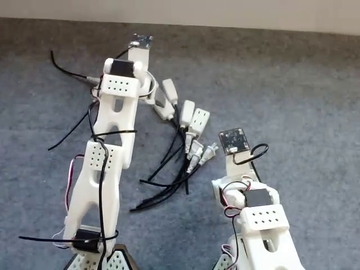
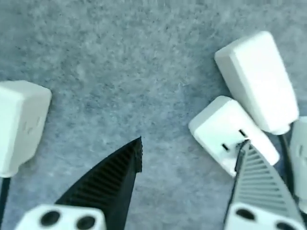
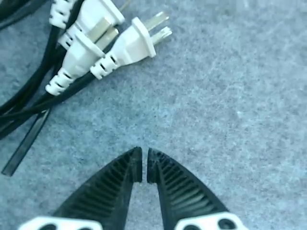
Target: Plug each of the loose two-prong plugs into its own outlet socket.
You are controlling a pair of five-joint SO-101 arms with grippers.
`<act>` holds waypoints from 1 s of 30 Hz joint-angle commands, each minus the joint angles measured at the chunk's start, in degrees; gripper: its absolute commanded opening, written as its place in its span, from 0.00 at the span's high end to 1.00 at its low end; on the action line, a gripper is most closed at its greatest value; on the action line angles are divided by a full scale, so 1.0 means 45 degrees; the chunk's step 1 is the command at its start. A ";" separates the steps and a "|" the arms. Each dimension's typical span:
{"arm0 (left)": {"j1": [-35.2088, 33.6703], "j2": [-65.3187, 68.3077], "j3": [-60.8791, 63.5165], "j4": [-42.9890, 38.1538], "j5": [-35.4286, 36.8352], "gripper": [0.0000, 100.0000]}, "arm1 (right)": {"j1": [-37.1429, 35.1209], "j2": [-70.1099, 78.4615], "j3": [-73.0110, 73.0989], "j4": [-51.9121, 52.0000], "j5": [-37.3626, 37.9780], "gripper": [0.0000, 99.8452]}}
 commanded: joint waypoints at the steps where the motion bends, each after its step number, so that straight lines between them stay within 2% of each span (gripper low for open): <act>1: 0.0459 -0.1260 -0.0147 0.0606 0.0352 0.69 | 0.0147 -0.0264 -0.0068 -0.0166 0.0078 0.97; 10: 0.0889 -0.1573 0.0381 0.0684 0.2364 0.69 | 0.0147 -0.0264 -0.0068 -0.0166 0.0078 0.97; 19: 0.1045 -0.0283 0.0830 0.0156 0.2344 0.70 | 0.0147 -0.0264 -0.0068 -0.0166 0.0078 0.97; 21: 0.0869 -0.0127 0.0830 0.0156 0.2305 0.74 | 0.0147 -0.0264 -0.0068 -0.0166 0.0078 0.97; 23: 0.0713 -0.0049 0.0830 0.0156 0.2051 0.80 | 0.0147 -0.0264 -0.0068 -0.0166 0.0078 0.97; 26: 0.0303 -0.0107 0.0830 0.0234 0.0684 0.87 | 0.0147 -0.0264 -0.0068 -0.0166 0.0078 0.97; 30: -0.0440 -0.0381 0.0361 0.0527 -0.0606 0.89 | 0.0147 -0.0264 -0.0068 -0.0166 0.0078 0.97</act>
